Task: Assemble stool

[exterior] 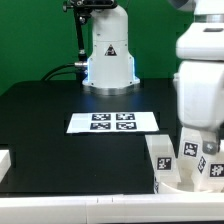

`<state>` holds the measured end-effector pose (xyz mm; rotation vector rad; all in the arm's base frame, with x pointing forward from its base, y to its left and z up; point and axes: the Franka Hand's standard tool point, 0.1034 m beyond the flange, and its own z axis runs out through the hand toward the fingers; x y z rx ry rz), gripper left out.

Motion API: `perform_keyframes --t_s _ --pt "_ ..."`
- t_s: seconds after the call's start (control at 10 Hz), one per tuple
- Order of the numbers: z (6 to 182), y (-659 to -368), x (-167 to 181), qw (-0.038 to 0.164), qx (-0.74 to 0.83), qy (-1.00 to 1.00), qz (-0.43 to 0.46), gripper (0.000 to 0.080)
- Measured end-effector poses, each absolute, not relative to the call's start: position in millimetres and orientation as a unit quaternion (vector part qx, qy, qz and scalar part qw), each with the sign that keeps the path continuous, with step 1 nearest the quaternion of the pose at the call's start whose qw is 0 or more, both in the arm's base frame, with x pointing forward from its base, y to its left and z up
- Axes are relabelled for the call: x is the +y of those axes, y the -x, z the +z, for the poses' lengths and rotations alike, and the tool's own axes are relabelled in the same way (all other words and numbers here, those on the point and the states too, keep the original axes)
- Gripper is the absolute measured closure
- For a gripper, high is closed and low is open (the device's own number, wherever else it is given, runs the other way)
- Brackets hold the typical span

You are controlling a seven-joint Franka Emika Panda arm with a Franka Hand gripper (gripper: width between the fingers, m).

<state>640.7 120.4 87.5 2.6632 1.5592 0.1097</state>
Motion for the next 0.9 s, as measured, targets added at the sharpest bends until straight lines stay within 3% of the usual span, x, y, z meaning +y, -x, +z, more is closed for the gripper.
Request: perform_keyframes --t_s 0.3,0.5,0.6,0.7,0.8,0.9 --pt "69.1 -643 124 0.056 0.608 -0.791 0.016 0.0150" --pt "69.2 -643 120 0.056 0.598 -0.799 0.016 0.0150" --pt "69.1 -643 120 0.056 0.598 -0.799 0.016 0.0283" --pt "69.1 -643 120 0.054 0.581 -0.812 0.018 0.0283" --pt "69.4 -644 120 0.053 0.536 -0.843 0.021 0.0421" --pt "70.3 -644 118 0.053 0.508 -0.860 0.022 0.0465"
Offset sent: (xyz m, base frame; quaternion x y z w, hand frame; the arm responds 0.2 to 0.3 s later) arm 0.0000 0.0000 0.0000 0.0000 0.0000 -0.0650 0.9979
